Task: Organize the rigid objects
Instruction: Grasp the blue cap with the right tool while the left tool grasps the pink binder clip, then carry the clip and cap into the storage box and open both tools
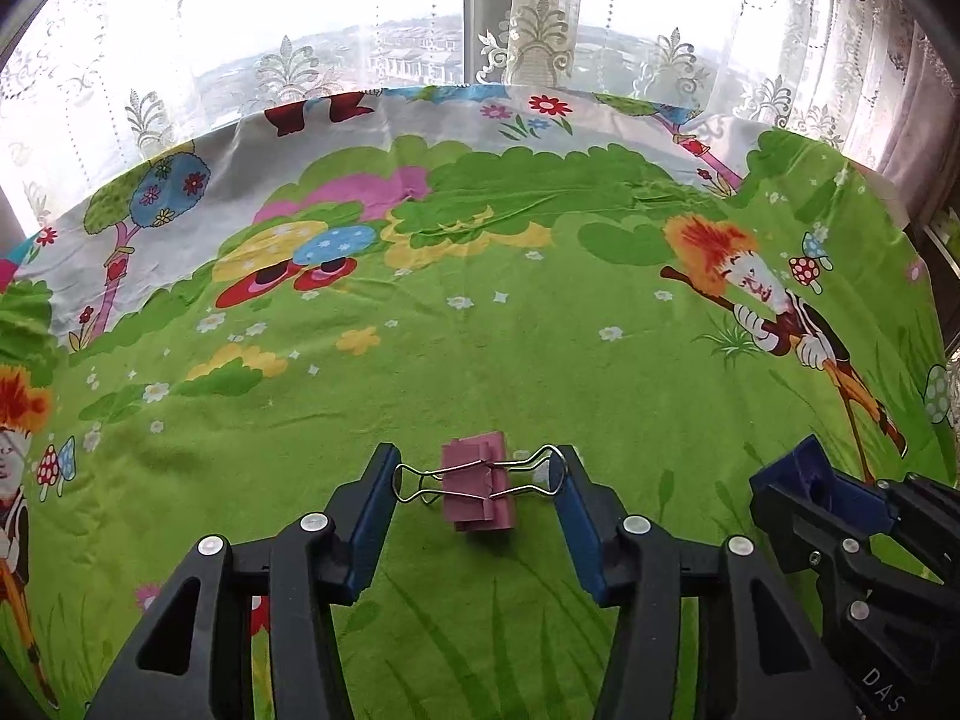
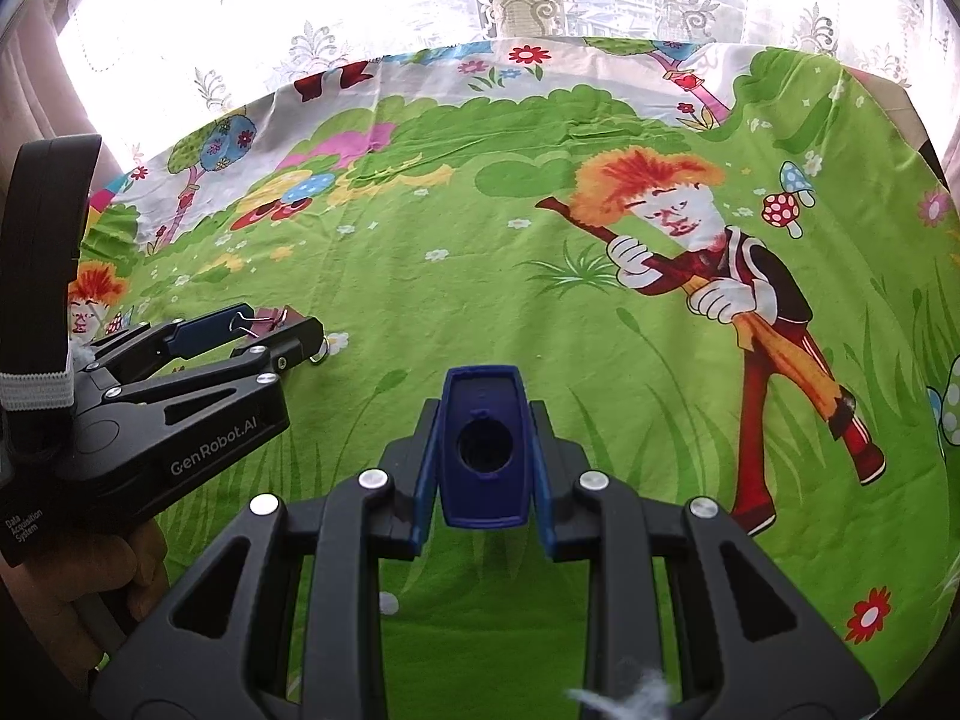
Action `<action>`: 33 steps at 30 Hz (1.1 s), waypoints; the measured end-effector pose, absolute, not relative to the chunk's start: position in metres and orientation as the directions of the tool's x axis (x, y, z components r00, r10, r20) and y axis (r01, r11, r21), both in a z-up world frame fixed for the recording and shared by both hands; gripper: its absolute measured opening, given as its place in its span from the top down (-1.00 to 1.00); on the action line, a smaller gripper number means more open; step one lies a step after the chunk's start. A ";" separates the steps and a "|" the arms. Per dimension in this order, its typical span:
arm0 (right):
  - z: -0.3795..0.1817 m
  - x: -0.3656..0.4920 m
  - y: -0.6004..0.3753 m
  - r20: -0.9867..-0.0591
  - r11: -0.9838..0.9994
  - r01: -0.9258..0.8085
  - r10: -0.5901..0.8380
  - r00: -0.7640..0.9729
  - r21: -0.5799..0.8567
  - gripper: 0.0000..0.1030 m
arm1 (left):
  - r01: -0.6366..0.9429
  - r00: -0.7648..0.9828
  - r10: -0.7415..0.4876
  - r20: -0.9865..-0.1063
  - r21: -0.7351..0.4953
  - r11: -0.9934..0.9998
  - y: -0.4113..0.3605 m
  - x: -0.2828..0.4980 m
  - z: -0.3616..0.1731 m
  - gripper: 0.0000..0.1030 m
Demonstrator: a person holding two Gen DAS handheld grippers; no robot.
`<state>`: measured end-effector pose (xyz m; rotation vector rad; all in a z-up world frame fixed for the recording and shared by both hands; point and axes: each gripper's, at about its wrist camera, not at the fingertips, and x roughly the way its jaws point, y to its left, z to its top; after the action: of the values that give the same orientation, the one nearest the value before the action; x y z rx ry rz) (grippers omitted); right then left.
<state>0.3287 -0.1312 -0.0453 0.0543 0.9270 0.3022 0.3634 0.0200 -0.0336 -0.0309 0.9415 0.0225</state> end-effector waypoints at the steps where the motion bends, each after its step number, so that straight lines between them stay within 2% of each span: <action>1: -0.045 0.329 -0.131 -0.779 0.956 -0.235 0.282 0.560 0.177 0.40 | -0.038 0.590 0.001 -0.808 -0.026 0.999 0.021 0.360 -0.033 -0.01; 18: -0.039 0.320 -0.125 -0.766 0.938 -0.267 0.335 0.548 0.220 0.40 | -0.160 0.606 -0.005 -0.796 -0.128 0.979 0.030 0.283 -0.019 0.03; 33: -0.009 0.292 -0.116 -0.737 0.927 -0.311 0.359 0.573 0.210 0.40 | -0.227 0.643 -0.022 -0.766 -0.218 0.949 0.045 0.210 0.001 0.03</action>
<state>0.2915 -0.1156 -0.0089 0.0589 0.8770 0.3934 0.2102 0.0448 0.0009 -0.3082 0.8682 0.1191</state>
